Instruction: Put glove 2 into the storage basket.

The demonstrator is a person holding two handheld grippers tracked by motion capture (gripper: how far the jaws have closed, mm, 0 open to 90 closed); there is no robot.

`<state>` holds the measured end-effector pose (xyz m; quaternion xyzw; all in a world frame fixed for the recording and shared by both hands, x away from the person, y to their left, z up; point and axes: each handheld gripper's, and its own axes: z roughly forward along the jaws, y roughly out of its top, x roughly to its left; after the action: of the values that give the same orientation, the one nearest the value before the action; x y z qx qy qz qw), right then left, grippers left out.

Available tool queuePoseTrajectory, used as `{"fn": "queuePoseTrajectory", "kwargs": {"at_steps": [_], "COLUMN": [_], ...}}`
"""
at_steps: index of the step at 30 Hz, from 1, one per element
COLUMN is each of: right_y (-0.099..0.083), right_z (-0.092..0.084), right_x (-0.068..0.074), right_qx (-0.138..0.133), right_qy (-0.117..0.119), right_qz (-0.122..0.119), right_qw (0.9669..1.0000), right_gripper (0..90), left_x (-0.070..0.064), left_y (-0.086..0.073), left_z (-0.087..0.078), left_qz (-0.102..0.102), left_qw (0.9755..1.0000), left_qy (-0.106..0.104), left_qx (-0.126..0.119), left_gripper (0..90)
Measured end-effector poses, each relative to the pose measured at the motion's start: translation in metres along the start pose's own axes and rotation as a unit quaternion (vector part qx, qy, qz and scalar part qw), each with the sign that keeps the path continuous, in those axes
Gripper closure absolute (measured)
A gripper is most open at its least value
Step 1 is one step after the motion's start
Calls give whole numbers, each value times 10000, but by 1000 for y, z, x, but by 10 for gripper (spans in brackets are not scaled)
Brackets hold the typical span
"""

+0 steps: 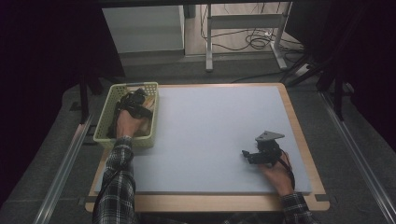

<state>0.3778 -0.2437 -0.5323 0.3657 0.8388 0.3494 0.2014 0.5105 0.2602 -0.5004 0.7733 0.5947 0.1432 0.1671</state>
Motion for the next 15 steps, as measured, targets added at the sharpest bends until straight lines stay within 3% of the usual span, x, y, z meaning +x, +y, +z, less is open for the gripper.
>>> {"fn": "queuePoseTrajectory", "kwargs": {"at_steps": [1, 2, 3, 9, 12, 15], "right_y": [0, 0, 0, 0, 0, 0], "right_z": [0, 0, 0, 0, 0, 0], "right_x": [0, 0, 0, 0, 1, 1], "right_qx": [0, 1, 1, -3, -4, -4], "right_qy": [0, -2, -3, -10, -19, -16], "right_qz": [7, 9, 7, -3, -12, -9], "right_qw": [10000, 10000, 10000, 10000, 10000, 10000], "right_gripper": [181, 181, 181, 181, 181, 181], "left_x": [3, 7, 9, 16, 18, 20], "left_y": [-1, -2, -4, -10, -14, -18], "left_z": [-2, -7, -11, -37, -48, -53], "left_qz": [-57, -144, -190, -127, -109, -154], "left_qw": [9999, 9994, 9990, 9960, 9945, 9935], "left_qy": [-87, -282, -339, -606, -627, -614], "left_qx": [-39, -140, -224, -643, -834, -942], "left_gripper": [185, 157, 137, 131, 160, 300]}}
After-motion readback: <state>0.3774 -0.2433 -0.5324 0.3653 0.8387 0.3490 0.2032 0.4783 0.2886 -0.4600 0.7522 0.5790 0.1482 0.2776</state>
